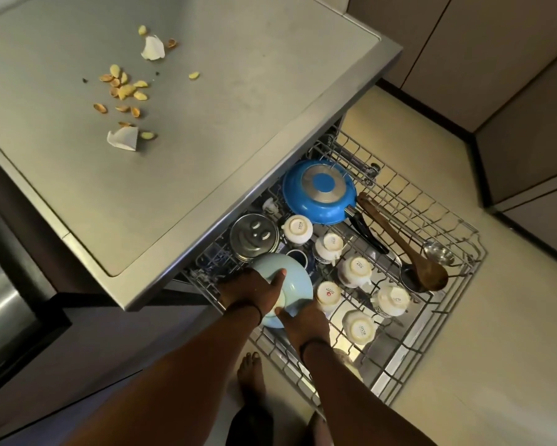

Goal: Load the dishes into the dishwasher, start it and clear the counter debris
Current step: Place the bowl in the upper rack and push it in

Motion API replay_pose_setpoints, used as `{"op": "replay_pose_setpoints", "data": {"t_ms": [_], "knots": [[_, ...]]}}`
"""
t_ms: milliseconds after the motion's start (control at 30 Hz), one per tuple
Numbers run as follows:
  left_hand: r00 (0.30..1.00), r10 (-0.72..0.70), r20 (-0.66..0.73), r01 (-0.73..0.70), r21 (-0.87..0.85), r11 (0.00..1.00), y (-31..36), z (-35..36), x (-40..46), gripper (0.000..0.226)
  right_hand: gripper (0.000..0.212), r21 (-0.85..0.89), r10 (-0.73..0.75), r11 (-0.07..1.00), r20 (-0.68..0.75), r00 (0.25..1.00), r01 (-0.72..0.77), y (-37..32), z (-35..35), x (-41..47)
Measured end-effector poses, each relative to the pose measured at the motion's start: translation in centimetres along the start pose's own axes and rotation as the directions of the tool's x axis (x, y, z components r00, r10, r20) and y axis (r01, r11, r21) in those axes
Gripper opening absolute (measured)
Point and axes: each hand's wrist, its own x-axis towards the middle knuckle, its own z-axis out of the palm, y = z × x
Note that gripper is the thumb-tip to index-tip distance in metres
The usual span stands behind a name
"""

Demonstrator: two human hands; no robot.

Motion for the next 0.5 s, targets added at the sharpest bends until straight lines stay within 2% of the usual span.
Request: {"op": "replay_pose_setpoints", "data": {"t_ms": [133, 333, 400, 500], "knots": [[1.000, -0.016, 0.025, 0.015, 0.019, 1.000, 0.2, 0.0, -0.3, 0.093, 0.053, -0.022, -0.007, 1.000, 0.035, 0.999, 0.008, 0.1, 0.1, 0.2], [0.997, 0.000, -0.076, -0.001, -0.011, 1.000, 0.1, -0.4, -0.9, 0.084, 0.068, -0.011, -0.019, 1.000, 0.060, 0.998, 0.020, -0.3, 0.8, 1.3], [0.997, 0.001, -0.081, -0.003, -0.016, 1.000, 0.0, -0.7, -0.9, 0.086, 0.061, 0.000, -0.035, 0.999, 0.044, 0.998, 0.035, -1.0, 0.4, 1.0], [0.996, -0.009, -0.091, 0.009, -0.006, 1.000, -0.5, -0.9, -0.8, 0.089, 0.038, 0.009, -0.095, 0.995, 0.050, 0.994, 0.095, -1.6, 0.5, 1.0]]}}
